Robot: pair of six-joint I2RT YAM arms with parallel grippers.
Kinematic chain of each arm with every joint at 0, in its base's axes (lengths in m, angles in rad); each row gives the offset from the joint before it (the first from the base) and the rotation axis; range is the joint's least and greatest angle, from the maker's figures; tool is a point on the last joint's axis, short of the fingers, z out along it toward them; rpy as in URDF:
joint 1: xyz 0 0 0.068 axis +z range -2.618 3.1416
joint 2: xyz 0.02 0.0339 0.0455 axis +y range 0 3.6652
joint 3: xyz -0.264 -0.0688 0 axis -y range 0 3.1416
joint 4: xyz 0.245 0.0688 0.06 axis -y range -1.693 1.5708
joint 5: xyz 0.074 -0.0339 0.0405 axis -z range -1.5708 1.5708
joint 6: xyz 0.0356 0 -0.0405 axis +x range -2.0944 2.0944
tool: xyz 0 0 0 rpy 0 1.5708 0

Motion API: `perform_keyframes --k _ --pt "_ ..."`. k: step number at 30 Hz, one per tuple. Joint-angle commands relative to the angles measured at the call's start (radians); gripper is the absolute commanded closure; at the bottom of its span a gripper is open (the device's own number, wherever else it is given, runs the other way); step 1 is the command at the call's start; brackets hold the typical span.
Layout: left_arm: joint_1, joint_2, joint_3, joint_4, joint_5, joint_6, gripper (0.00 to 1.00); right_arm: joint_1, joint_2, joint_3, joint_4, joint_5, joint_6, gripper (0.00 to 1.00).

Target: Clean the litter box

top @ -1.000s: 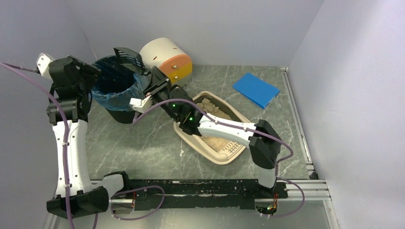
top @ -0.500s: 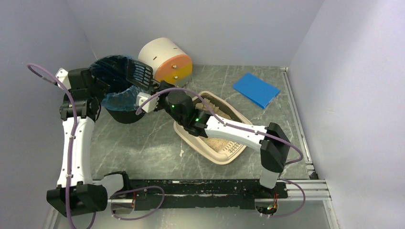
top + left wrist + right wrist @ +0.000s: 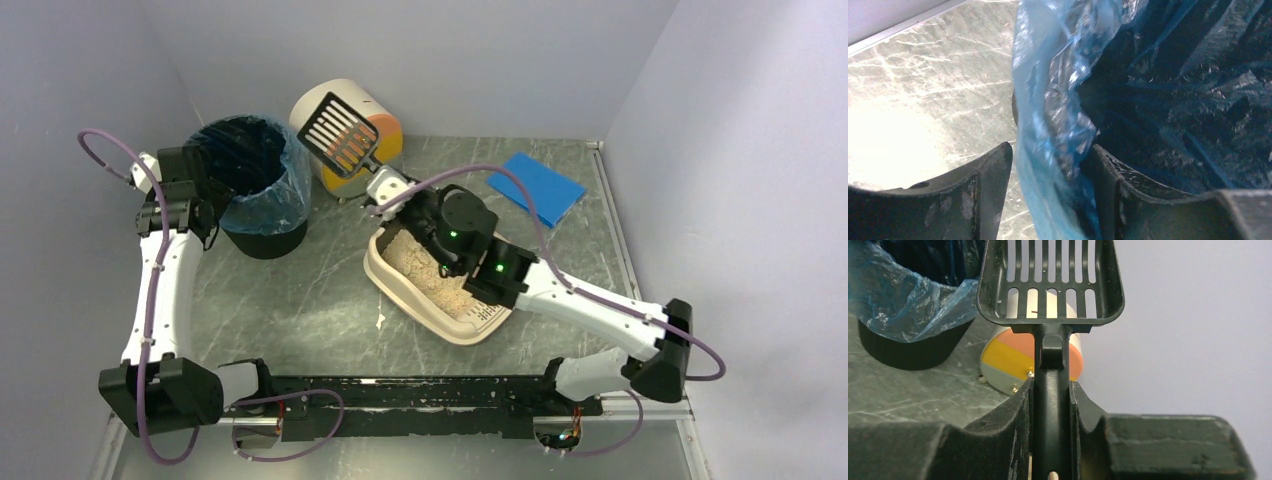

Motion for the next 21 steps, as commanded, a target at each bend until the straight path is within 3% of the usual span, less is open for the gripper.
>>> perform_keyframes --k 1,12,21 --pt "-0.009 0.041 0.035 -0.005 0.002 -0.01 0.44 0.003 -0.086 -0.071 -0.023 -0.027 0.129 1.0" --pt "-0.04 0.046 0.136 -0.078 0.024 0.041 0.94 0.002 -0.299 -0.173 -0.309 0.009 0.362 1.0" --pt "-0.04 0.03 0.207 -0.167 0.071 0.101 0.95 0.003 -0.386 -0.222 -0.459 0.062 0.41 1.0"
